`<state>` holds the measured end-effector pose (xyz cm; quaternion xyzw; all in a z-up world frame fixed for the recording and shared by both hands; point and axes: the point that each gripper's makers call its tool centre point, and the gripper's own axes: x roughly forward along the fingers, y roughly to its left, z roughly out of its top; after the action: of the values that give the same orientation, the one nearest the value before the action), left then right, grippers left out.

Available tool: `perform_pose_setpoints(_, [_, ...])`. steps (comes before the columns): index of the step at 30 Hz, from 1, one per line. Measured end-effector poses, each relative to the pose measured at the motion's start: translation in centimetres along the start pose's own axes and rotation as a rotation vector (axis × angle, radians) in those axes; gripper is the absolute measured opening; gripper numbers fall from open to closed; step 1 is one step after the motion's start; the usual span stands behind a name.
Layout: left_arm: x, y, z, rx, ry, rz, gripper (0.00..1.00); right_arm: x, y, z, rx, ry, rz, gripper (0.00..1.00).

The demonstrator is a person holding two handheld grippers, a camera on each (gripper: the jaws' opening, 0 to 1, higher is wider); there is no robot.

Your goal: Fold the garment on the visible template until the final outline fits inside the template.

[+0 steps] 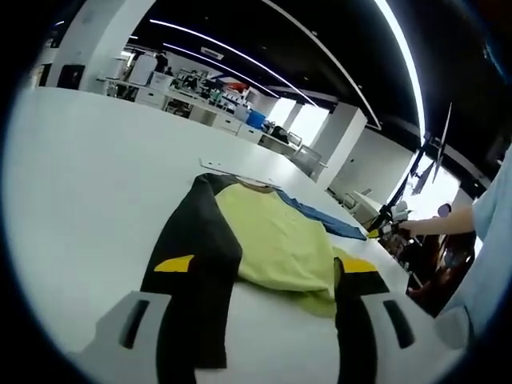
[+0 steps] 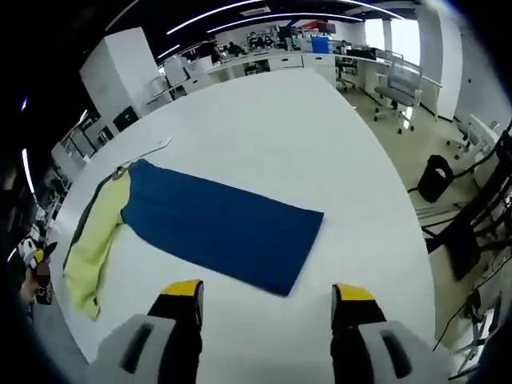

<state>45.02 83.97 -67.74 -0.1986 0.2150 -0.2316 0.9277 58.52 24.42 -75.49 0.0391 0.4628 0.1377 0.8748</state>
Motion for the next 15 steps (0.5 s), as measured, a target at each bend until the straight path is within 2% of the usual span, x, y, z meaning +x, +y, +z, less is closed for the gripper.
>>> perform_pose_setpoints(9, [-0.7, -0.2, -0.1, 0.029, 0.014, -0.006, 0.66, -1.0, 2.0, 0.5, -0.044, -0.039, 0.048, 0.94])
perform_pose_setpoints(15, [-1.8, -0.1, 0.5, 0.045, 0.002, 0.001, 0.66, -1.6, 4.3, 1.3, -0.086, -0.080, 0.096, 0.98])
